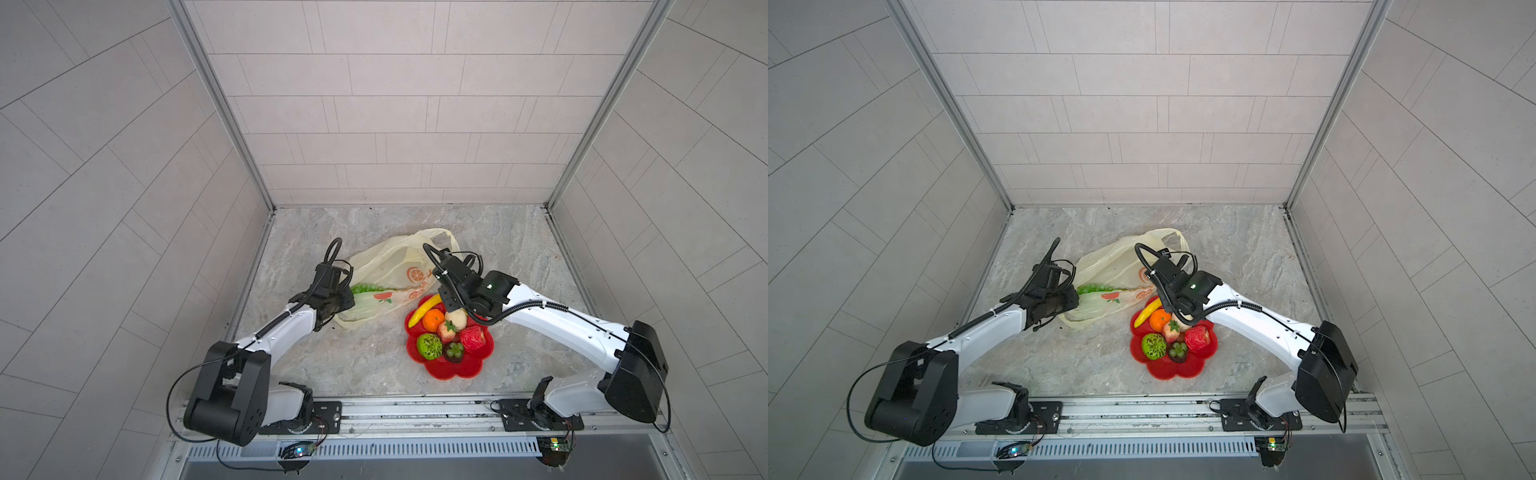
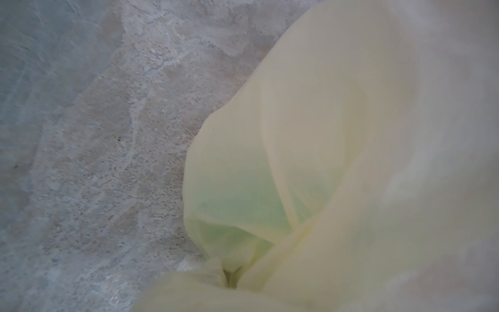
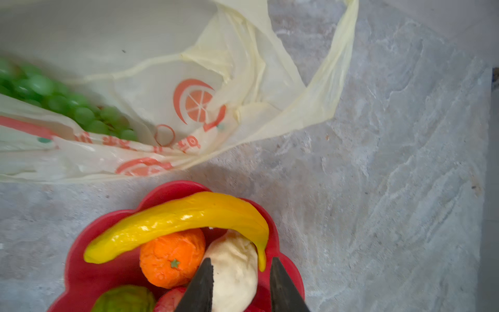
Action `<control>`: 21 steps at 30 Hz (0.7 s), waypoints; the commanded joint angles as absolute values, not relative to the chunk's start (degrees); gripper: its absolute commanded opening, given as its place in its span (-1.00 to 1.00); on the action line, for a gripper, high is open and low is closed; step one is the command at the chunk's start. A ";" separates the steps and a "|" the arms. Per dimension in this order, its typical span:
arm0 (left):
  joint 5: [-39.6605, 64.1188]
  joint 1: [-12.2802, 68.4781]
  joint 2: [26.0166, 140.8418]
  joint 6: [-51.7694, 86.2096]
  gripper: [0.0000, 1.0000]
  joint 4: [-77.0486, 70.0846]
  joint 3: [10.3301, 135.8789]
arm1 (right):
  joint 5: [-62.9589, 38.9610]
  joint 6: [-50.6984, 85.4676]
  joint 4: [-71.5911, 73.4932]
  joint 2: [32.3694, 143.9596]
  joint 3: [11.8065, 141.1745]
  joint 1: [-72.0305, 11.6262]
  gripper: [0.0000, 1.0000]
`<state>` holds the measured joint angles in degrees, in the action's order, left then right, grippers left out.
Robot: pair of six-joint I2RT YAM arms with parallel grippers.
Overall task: Take fruits out of the plastic bag
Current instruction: Place the fruit on the plate, then spread open the plastic bag at the center of the table.
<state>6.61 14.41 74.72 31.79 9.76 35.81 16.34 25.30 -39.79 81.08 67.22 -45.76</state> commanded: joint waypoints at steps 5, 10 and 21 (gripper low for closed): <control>7.65 15.16 72.37 31.83 -0.02 8.96 35.65 | 10.95 25.89 -34.67 93.57 78.16 -47.53 -0.13; 6.48 15.19 70.36 32.73 0.18 9.67 34.46 | 7.25 23.70 -35.22 105.95 87.56 -47.61 -0.04; 5.75 14.95 71.78 35.13 0.42 10.58 34.10 | 9.51 16.94 -39.31 118.91 96.59 -51.86 0.14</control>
